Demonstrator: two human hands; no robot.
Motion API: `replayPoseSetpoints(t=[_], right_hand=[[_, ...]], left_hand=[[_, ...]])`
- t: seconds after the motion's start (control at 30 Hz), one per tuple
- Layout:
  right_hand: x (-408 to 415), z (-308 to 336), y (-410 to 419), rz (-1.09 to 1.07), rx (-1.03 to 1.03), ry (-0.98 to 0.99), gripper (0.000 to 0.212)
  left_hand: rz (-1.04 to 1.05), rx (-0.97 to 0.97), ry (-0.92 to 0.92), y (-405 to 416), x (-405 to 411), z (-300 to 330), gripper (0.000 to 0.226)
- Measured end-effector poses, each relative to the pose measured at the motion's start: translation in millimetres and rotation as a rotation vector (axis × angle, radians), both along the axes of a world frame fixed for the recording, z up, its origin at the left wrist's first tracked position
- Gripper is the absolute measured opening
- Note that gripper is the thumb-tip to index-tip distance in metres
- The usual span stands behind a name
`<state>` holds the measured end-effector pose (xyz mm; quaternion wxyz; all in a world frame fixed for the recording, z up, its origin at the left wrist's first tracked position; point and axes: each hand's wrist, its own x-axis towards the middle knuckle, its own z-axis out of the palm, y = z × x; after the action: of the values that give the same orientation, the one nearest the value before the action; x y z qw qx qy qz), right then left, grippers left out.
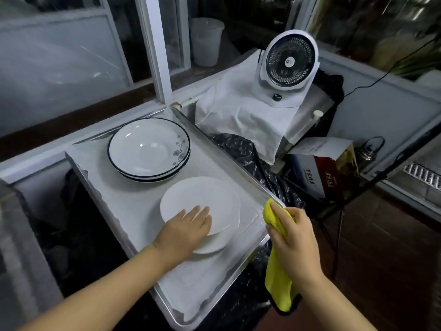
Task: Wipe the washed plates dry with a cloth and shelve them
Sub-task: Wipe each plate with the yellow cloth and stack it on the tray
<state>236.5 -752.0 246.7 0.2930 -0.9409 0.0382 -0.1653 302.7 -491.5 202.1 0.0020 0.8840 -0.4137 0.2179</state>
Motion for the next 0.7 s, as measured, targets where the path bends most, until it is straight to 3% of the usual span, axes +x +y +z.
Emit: replayPoseSetpoints(t=[0.33, 0.43, 0.57, 0.7], right_hand=[[17, -5, -7, -0.023, 0.012, 0.041, 0.053], [21, -6, -5, -0.019, 0.021, 0.057, 0.053], [25, -7, -2, -0.002, 0.034, 0.065, 0.053], [28, -7, 6, 0.026, 0.031, 0.059, 0.053]], left_hand=[[0.029, 0.046, 0.045, -6, -4, -26, 0.039], [0.005, 0.029, 0.066, -6, -7, -35, 0.028], [0.049, 0.042, 0.207, -10, -7, -35, 0.061], [0.043, 0.059, 0.165, -8, -9, -40, 0.065]])
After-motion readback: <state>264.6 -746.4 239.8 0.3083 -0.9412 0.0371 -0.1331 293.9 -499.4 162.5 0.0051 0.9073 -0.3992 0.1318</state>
